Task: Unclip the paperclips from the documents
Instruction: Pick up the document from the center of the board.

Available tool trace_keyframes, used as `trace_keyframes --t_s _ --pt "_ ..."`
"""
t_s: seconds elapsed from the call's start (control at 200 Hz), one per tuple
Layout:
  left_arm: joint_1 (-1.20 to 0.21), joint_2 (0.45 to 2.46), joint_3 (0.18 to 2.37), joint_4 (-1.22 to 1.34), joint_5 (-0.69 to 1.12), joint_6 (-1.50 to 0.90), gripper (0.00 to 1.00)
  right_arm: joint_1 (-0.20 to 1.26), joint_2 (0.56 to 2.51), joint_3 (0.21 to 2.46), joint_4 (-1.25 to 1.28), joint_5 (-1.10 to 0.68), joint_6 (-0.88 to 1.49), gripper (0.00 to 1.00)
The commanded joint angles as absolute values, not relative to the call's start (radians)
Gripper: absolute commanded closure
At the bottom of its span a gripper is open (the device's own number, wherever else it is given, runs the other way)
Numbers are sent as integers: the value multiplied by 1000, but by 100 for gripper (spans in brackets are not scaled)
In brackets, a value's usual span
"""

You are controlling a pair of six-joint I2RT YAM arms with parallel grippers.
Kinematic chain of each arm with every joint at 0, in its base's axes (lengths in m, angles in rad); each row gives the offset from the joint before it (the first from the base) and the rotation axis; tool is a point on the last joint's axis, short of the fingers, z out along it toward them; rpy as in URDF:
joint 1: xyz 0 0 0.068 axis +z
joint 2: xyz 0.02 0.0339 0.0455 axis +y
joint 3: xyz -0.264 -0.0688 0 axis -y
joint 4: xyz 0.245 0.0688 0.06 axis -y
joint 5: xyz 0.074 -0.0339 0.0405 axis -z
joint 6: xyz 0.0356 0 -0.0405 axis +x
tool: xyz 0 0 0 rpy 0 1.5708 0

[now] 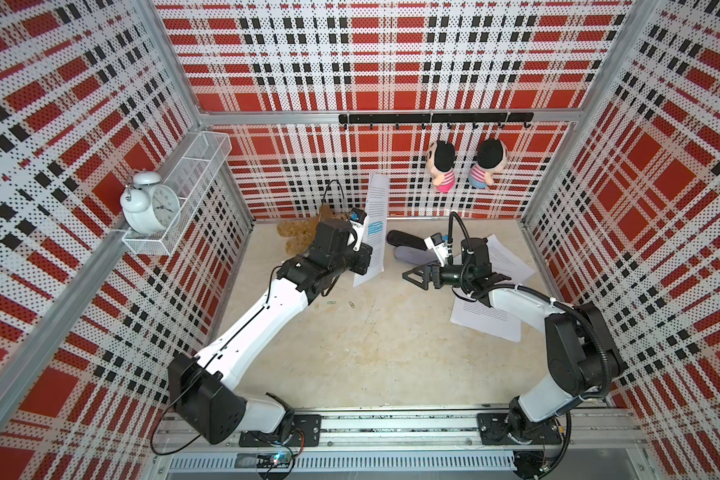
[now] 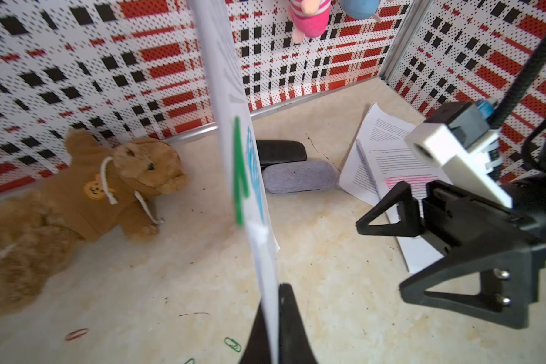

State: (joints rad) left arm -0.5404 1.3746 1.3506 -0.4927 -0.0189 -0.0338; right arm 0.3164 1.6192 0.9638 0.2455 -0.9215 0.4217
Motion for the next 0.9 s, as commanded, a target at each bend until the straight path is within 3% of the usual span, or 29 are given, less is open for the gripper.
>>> trace_keyframes --t_s 0.0,0.336,0.611,0.892 --pt "-545 1333 1347 -506 -83 88 100 310 1594 958 514 -971 397 0" --pt "-548 1301 1350 -500 -27 188 100 277 1758 1120 732 -1023 392 0" --pt "-547 1170 1207 -282 -2 282 100 270 1876 1234 912 -1041 480 0" --pt "-433 1163 1169 -216 306 230 100 271 1882 1241 1150 -1080 657 0"
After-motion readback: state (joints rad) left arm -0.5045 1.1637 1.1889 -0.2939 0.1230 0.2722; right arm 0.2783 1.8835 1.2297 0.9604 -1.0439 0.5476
